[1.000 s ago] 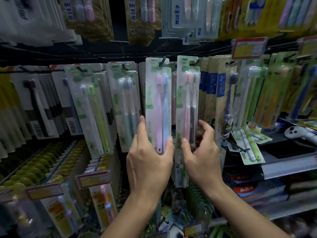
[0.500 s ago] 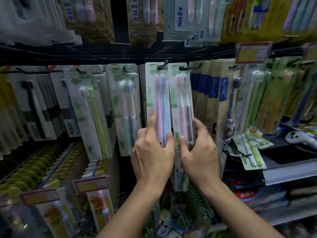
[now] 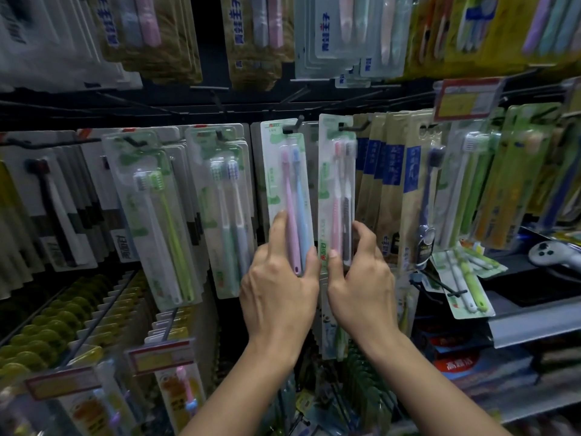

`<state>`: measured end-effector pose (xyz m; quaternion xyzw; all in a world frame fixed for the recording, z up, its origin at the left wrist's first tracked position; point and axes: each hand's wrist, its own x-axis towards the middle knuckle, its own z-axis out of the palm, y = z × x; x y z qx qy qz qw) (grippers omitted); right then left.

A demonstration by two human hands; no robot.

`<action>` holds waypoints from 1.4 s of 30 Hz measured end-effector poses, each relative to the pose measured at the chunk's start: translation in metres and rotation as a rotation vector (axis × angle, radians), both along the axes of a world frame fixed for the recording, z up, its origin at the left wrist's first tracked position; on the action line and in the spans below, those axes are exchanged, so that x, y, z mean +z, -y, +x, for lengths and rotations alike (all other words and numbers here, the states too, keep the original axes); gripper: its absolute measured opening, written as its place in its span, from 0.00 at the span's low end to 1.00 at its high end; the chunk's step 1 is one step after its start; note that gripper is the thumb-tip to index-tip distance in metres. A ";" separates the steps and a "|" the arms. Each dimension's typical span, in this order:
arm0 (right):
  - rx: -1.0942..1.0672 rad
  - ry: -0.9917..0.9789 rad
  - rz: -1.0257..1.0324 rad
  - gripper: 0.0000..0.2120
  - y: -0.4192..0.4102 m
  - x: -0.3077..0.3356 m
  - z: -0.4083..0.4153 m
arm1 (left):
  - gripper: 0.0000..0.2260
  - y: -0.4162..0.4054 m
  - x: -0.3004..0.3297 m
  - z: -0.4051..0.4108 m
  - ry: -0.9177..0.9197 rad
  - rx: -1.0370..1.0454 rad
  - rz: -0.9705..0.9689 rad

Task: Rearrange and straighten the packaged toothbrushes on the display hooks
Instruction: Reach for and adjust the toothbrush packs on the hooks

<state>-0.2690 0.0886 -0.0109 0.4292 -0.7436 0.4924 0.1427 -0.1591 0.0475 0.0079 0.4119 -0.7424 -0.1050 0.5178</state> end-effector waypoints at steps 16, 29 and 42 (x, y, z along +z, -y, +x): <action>-0.036 -0.001 0.162 0.29 0.022 0.015 -0.011 | 0.38 0.026 0.006 -0.019 0.176 0.091 -0.024; -0.041 -0.012 0.245 0.28 0.050 0.027 -0.018 | 0.35 0.051 0.011 -0.048 0.152 0.101 0.162; -0.037 0.047 0.301 0.32 0.065 0.028 -0.024 | 0.37 0.058 0.007 -0.047 0.128 0.054 0.197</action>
